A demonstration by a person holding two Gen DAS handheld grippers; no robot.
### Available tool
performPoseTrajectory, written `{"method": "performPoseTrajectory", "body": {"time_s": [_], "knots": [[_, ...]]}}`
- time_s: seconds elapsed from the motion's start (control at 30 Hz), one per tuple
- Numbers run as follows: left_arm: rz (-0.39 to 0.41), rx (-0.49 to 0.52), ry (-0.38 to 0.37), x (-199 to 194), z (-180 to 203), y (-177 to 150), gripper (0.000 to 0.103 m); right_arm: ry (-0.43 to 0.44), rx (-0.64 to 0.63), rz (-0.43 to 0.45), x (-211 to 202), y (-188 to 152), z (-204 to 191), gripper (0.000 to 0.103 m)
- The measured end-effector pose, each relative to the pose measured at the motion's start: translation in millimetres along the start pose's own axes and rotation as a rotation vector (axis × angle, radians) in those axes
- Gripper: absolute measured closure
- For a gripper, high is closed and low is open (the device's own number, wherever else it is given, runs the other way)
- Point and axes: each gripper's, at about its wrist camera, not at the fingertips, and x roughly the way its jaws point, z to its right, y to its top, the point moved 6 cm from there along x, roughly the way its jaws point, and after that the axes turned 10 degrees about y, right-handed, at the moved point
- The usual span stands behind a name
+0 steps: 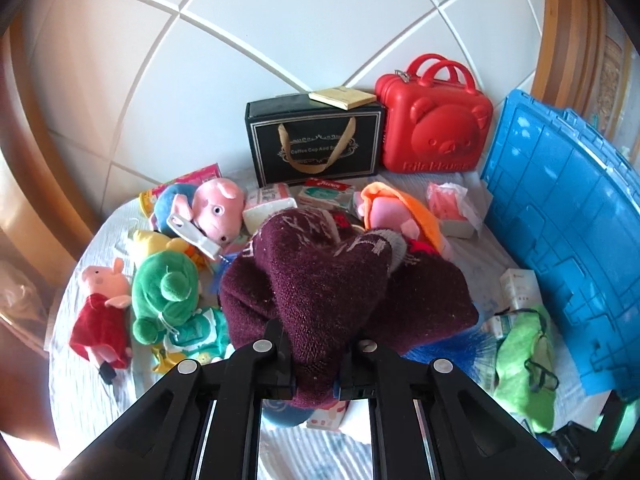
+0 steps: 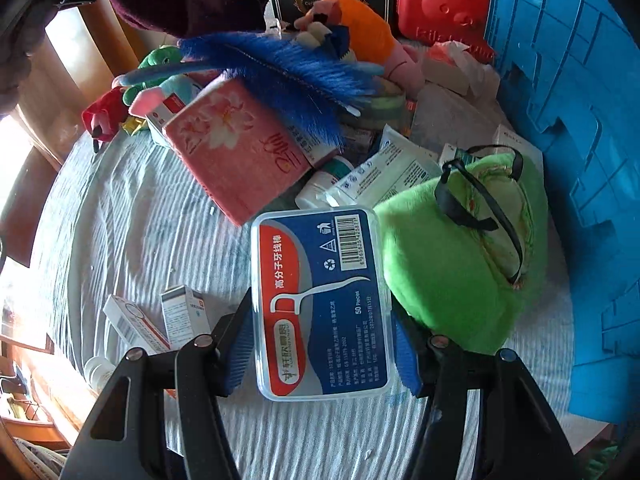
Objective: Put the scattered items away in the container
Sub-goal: 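Grasp the maroon knit hat with the left tool while the right tool grasps the floss box, then carry the hat and floss box over the blue crate and release both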
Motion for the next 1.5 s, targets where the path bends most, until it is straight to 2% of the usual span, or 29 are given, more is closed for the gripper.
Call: {"method": "performPoseTrajectory", "body": {"time_s": [0.43, 0.63, 0.83, 0.97, 1.2, 1.5], "knots": [[0.114, -0.095, 0.009, -82, -70, 18, 0.093, -0.033, -0.097, 0.117, -70, 44, -60, 0.045], [0.124, -0.133, 0.015, -93, -98, 22, 0.093, -0.055, -0.104, 0.190, -92, 69, -73, 0.045], [0.136, -0.119, 0.016, -100, -105, 22, 0.093, -0.062, -0.110, 0.248, -113, 89, -86, 0.045], [0.155, -0.113, 0.020, -112, -100, 27, 0.093, -0.053, -0.135, 0.289, -131, 96, -89, 0.045], [0.213, -0.131, 0.040, -149, -74, 51, 0.093, -0.027, -0.160, 0.342, -170, 101, -66, 0.045], [0.275, -0.150, 0.068, -201, 5, 93, 0.093, 0.007, -0.215, 0.422, -242, 114, 0, 0.045]]}}
